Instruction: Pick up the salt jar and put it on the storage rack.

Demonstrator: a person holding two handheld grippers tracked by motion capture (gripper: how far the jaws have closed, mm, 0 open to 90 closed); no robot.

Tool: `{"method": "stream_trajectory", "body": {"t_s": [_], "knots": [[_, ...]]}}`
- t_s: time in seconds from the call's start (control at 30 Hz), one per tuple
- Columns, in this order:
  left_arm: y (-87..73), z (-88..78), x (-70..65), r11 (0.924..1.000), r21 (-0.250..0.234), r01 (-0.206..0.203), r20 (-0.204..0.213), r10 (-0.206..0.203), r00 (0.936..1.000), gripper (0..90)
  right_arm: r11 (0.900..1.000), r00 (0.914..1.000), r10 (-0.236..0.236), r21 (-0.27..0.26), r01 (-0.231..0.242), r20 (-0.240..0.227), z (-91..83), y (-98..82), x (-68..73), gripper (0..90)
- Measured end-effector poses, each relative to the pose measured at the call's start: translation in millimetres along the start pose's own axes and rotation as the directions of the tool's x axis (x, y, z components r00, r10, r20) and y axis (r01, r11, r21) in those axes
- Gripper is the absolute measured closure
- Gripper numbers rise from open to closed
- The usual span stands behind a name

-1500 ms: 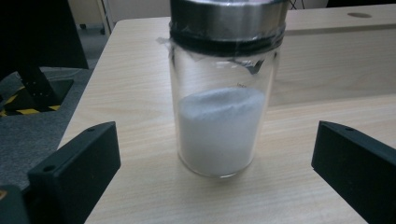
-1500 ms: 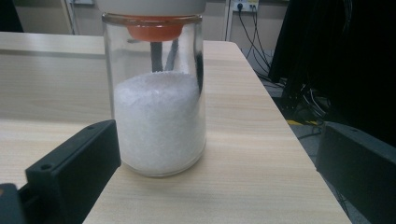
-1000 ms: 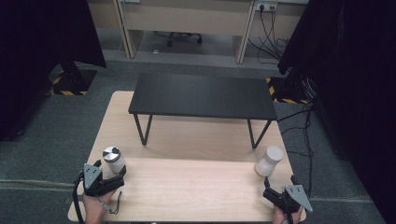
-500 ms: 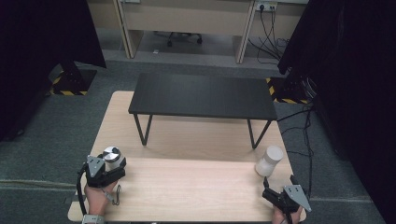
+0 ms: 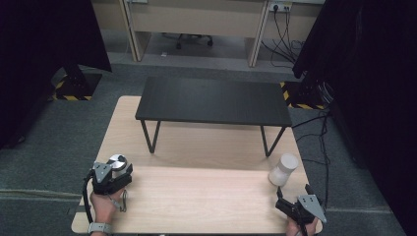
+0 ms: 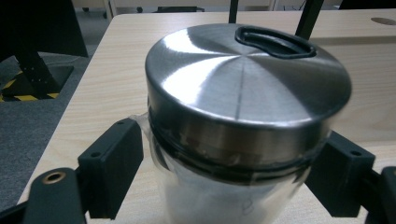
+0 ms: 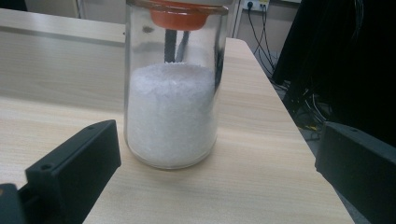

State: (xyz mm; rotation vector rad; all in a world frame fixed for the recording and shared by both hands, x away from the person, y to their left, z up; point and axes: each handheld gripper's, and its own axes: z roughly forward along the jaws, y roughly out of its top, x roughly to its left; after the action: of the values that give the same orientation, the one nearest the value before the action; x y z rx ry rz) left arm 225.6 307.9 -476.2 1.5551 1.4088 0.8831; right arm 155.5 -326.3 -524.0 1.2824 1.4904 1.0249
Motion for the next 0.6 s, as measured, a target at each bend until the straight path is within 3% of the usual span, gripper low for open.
{"method": "stream_trajectory", "body": {"t_s": [0.3, 0.6], "knots": [[-3.3, 2.2, -2.3, 0.9999, -0.001, -0.012, 0.001, 0.012, 0.9999, 29.7, 1.000, 0.9999, -0.012, 0.002, 0.012, -0.001, 0.5, 0.3, 0.7, 0.3], [-5.9, 2.2, -4.9, 0.9998, -0.011, -0.019, -0.009, 0.019, 0.9998, 30.4, 1.000, 0.9997, -0.023, 0.005, 0.023, -0.001, 0.9, 0.6, 1.2, 0.2]]}}
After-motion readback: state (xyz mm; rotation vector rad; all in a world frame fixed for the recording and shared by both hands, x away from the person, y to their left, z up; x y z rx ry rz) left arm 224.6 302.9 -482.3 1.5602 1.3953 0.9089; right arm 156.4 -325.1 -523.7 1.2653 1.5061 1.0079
